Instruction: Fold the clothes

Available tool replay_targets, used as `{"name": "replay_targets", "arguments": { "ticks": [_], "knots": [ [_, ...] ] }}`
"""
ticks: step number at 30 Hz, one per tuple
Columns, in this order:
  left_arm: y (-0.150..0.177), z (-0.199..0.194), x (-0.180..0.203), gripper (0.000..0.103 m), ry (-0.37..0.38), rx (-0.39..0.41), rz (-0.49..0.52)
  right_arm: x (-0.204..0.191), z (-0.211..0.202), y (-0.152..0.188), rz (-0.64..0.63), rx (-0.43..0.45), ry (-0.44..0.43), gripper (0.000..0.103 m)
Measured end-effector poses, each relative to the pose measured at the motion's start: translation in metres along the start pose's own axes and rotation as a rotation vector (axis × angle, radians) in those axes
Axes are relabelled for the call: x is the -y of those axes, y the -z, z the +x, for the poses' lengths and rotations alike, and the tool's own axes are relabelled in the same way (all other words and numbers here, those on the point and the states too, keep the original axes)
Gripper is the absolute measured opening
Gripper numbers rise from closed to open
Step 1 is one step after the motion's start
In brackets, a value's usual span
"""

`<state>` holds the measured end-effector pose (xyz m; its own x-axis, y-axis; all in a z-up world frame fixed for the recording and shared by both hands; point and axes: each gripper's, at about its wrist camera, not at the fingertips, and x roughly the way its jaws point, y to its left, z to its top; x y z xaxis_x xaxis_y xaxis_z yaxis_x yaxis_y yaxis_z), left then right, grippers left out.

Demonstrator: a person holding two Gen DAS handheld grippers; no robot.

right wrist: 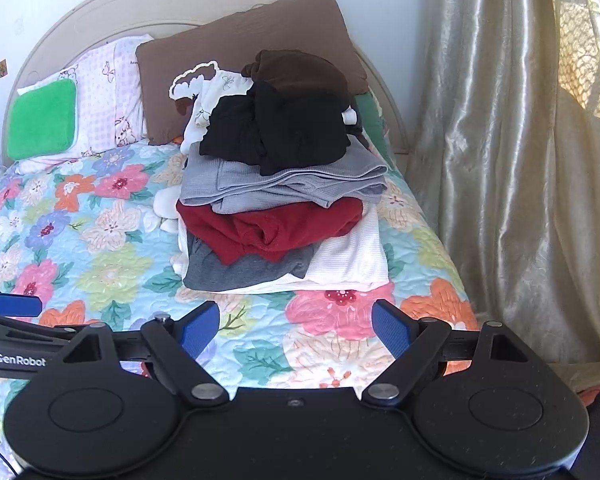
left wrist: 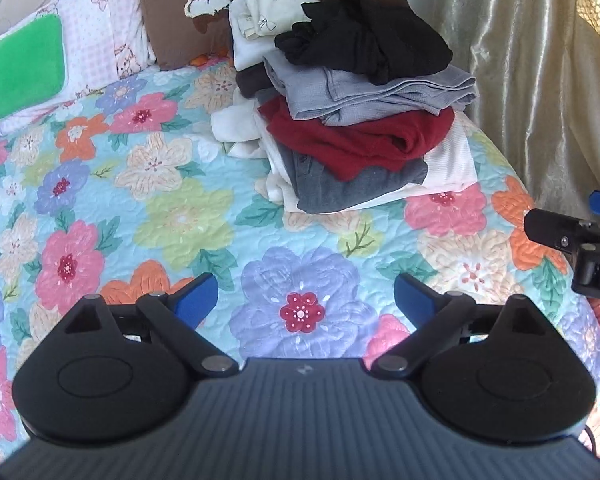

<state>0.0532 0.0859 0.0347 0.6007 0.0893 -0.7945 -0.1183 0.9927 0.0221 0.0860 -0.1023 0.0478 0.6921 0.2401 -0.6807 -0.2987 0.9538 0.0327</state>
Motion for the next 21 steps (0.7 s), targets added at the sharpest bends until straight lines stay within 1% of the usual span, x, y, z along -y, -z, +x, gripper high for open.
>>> {"name": "replay_targets", "arguments": {
  "ticks": [3, 5, 11, 15, 21],
  "knots": [
    [0.006, -0.007, 0.009, 0.101, -0.018, 0.013, 0.038, 0.000, -0.010, 0.005, 0.019, 0.014, 0.015, 0.092],
    [0.009, -0.010, 0.014, 0.102, -0.025, 0.016, 0.057, 0.000, -0.014, 0.008, 0.034, 0.018, 0.013, 0.093],
    [0.015, -0.014, 0.020, 0.102, -0.015, 0.016, 0.049, -0.002, -0.023, 0.013, 0.046, 0.020, 0.013, 0.093],
    [0.015, -0.016, 0.023, 0.102, -0.040, 0.027, 0.058, -0.003, -0.027, 0.014, 0.047, 0.024, 0.021, 0.093],
    [0.015, -0.018, 0.023, 0.102, -0.059, 0.036, 0.064, -0.005, -0.028, 0.015, 0.048, 0.019, 0.001, 0.093]
  ]
}}
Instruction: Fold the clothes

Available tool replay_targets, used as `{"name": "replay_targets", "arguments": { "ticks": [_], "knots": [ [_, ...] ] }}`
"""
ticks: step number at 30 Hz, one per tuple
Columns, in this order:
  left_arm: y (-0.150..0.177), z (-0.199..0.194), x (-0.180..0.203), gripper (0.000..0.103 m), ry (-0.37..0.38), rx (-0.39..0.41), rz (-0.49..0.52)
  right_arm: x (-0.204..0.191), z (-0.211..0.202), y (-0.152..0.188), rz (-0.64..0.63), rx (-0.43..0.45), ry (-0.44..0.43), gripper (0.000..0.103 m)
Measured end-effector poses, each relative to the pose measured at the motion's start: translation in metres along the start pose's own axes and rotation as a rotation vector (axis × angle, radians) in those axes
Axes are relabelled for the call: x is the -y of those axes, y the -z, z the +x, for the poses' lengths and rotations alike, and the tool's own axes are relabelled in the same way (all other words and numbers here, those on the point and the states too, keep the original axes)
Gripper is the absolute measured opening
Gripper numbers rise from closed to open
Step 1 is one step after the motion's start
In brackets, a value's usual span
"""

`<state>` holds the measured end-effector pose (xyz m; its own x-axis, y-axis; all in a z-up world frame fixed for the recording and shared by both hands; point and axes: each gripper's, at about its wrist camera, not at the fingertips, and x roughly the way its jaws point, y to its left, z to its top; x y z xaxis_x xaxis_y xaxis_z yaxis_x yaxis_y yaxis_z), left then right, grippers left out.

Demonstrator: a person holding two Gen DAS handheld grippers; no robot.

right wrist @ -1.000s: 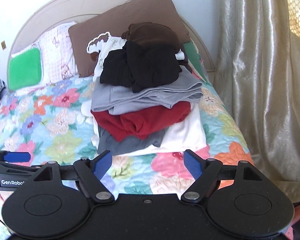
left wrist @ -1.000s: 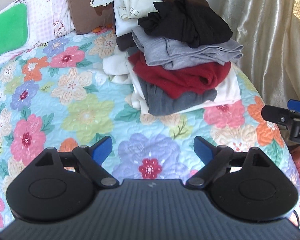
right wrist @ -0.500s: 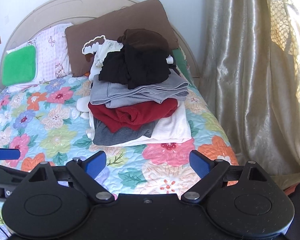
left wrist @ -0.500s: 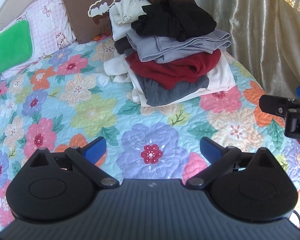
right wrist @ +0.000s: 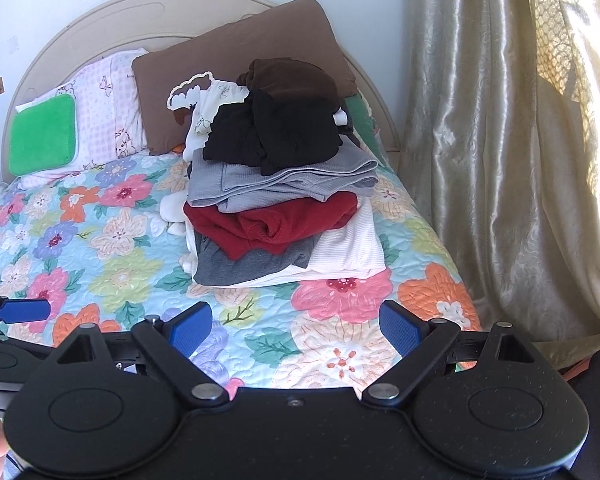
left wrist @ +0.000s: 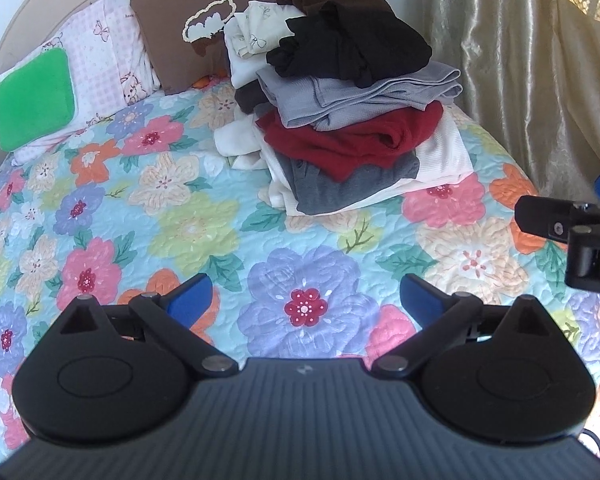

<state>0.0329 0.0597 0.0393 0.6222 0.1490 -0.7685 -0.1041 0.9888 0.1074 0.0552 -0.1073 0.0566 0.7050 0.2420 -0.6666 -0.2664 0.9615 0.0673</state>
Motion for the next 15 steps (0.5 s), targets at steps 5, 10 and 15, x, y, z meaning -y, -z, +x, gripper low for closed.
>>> {"name": "replay_targets", "arguments": {
  "ticks": [5, 10, 15],
  "knots": [
    [0.0013, 0.0009, -0.0009, 0.102, -0.002, -0.005, -0.007, -0.0019, 0.0001, 0.0018, -0.001, -0.001, 0.005, 0.093],
    [0.0028, 0.0009, -0.0027, 0.102, 0.003, -0.014, -0.020, -0.0037, 0.0009, 0.0039, -0.003, -0.009, 0.005, 0.093],
    [0.0043, -0.0008, -0.0046, 0.102, 0.001, -0.015, -0.025, -0.0063, 0.0000, 0.0051, -0.013, -0.008, -0.006, 0.093]
  ]
}}
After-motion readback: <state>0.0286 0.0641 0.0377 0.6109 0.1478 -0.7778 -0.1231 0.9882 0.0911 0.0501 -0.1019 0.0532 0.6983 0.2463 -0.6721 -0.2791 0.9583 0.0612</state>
